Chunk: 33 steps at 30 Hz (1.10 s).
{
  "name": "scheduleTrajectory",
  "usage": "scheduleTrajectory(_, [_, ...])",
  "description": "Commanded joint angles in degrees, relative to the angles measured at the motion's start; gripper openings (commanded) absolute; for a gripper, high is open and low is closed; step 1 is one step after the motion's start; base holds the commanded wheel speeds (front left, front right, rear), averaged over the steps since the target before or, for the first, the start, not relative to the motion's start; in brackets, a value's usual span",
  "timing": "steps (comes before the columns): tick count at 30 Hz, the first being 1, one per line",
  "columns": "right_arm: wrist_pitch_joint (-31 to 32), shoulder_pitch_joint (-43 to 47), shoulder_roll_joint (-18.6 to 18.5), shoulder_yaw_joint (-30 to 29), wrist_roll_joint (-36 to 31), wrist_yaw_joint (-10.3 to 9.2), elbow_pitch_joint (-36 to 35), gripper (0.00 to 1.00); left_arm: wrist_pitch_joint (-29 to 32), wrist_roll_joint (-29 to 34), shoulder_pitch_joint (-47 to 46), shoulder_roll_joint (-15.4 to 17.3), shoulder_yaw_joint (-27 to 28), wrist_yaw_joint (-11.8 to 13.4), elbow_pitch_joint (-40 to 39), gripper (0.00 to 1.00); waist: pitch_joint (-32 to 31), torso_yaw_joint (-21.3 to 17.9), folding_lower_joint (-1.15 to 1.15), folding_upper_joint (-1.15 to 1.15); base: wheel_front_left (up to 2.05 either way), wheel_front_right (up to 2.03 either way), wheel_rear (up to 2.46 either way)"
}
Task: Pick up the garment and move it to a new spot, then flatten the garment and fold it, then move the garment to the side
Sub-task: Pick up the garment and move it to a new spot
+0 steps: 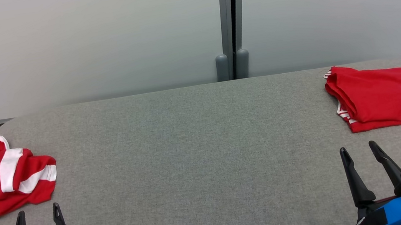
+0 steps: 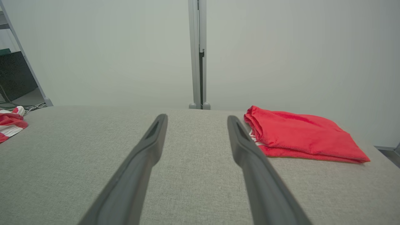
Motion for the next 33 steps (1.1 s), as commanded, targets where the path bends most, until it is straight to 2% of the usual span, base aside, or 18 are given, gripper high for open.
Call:
scheduleTrajectory(1, [0.3,-0.2,0.2,-0.3,-0.3,0.01,-0.5,1.0,0.2,-0.4,0.1,0.3,-0.3,0.2,-0.3,1.0,0.0,0.1,0.0,0.0,0.0,0.0,0.0])
scheduleTrajectory(23, [1.5,-1.3,0.2,0.3,1.2,0.01,1.1,1.0,0.4,-1.2,-0.7,0.8,-1.2,0.5,0.3,1.0,0.1,0.2,0.0,0.0,0.0,0.0,0.0])
scheduleTrajectory(33, [1.1,-0.8,0.2,0.7,1.9,0.01,1.4,1.0,0.2,-1.4,-1.1,1.1,-0.7,1.5,-0.1,1.0,0.1,4.3,0.0,0.0,0.0,0.0,0.0])
